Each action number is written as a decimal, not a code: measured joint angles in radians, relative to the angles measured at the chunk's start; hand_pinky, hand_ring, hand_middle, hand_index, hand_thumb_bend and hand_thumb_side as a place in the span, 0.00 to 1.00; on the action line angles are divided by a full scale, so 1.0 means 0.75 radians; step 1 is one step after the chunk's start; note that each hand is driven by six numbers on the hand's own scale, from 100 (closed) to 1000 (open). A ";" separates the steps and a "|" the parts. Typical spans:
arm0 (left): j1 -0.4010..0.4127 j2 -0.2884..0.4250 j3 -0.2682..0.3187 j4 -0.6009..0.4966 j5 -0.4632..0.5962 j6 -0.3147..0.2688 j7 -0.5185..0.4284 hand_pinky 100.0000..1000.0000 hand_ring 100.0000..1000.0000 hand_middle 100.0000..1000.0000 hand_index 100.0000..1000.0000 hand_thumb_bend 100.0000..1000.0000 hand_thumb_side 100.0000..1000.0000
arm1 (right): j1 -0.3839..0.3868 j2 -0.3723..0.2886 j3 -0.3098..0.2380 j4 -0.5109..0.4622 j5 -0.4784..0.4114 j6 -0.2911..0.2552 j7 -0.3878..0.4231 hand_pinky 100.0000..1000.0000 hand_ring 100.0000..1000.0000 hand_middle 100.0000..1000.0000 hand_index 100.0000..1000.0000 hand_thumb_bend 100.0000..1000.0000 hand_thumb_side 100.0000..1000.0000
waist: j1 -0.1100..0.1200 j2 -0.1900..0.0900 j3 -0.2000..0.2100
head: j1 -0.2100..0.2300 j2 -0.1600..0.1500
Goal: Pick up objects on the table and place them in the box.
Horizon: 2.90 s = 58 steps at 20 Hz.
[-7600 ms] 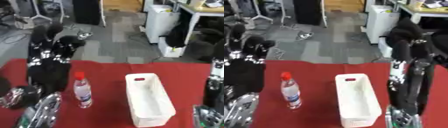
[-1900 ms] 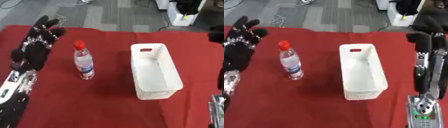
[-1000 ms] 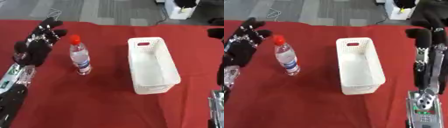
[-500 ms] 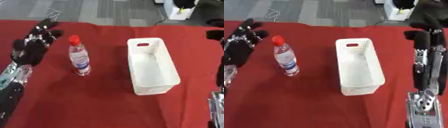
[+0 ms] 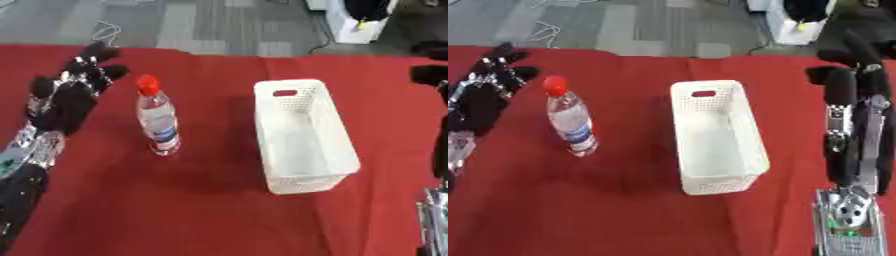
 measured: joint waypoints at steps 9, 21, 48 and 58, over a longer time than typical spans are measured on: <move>-0.011 0.000 -0.012 0.028 -0.145 -0.005 0.005 0.96 0.87 0.91 1.00 0.81 0.19 | 0.009 0.000 0.000 -0.003 -0.016 0.001 0.011 0.60 0.56 0.63 0.87 0.55 0.85 | 0.008 0.002 -0.004 | 0.000 -0.004; -0.011 0.000 -0.020 0.033 -0.294 -0.044 0.043 0.95 0.84 0.88 1.00 0.77 0.12 | 0.010 -0.001 0.000 -0.005 -0.036 0.009 0.020 0.60 0.56 0.63 0.87 0.55 0.84 | 0.013 0.008 -0.006 | -0.001 -0.004; -0.084 -0.073 -0.066 0.041 -0.306 0.078 -0.080 0.97 0.84 0.88 1.00 0.75 0.19 | 0.012 -0.001 0.000 -0.019 -0.055 0.012 0.045 0.60 0.56 0.63 0.87 0.53 0.83 | 0.027 0.012 -0.032 | -0.002 -0.004; -0.108 -0.107 -0.081 0.040 -0.300 0.111 -0.113 0.96 0.84 0.88 1.00 0.76 0.23 | 0.012 -0.001 0.000 -0.019 -0.055 0.012 0.047 0.60 0.57 0.63 0.87 0.53 0.83 | 0.028 0.013 -0.041 | -0.002 -0.004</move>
